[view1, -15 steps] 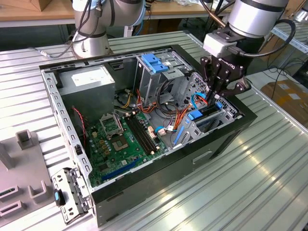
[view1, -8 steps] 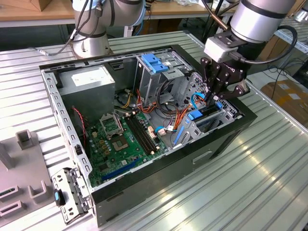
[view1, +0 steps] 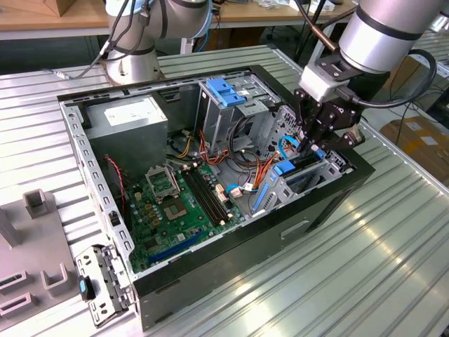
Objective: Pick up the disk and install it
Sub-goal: 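Insert the second disk wire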
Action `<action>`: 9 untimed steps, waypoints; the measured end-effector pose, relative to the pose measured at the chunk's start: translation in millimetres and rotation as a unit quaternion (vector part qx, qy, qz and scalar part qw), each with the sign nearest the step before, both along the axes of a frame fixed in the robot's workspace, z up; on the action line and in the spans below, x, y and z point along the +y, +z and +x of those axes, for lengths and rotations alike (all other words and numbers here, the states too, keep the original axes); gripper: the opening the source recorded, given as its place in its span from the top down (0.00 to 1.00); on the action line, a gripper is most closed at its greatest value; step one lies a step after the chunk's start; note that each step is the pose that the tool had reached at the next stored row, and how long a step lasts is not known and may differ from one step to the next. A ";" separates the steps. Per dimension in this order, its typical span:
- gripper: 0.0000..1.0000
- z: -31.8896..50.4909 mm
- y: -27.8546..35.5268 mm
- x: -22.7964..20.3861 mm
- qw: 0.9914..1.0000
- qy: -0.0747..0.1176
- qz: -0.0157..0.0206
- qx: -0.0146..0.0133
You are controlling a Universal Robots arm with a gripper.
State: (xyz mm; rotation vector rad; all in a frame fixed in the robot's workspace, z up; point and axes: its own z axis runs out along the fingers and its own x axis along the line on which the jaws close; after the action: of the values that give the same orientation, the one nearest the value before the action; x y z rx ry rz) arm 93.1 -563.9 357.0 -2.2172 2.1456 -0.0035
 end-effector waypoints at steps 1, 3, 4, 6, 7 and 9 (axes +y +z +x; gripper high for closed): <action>0.84 -0.1 -0.5 -0.1 1.000 0.000 0.002 0.000; 0.84 -0.1 -1.6 -0.1 1.000 0.000 0.006 0.000; 0.84 -0.2 -2.4 0.0 1.000 0.000 0.008 0.000; 0.84 0.0 -3.0 -0.1 1.000 0.000 0.009 -0.001; 0.84 -0.1 -3.2 -0.1 1.000 0.000 0.010 -0.001; 0.84 -0.1 -3.5 0.0 1.000 0.000 0.011 -0.002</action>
State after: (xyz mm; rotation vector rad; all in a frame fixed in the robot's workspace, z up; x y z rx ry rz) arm 93.0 -563.9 353.6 -2.2039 2.1338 0.0164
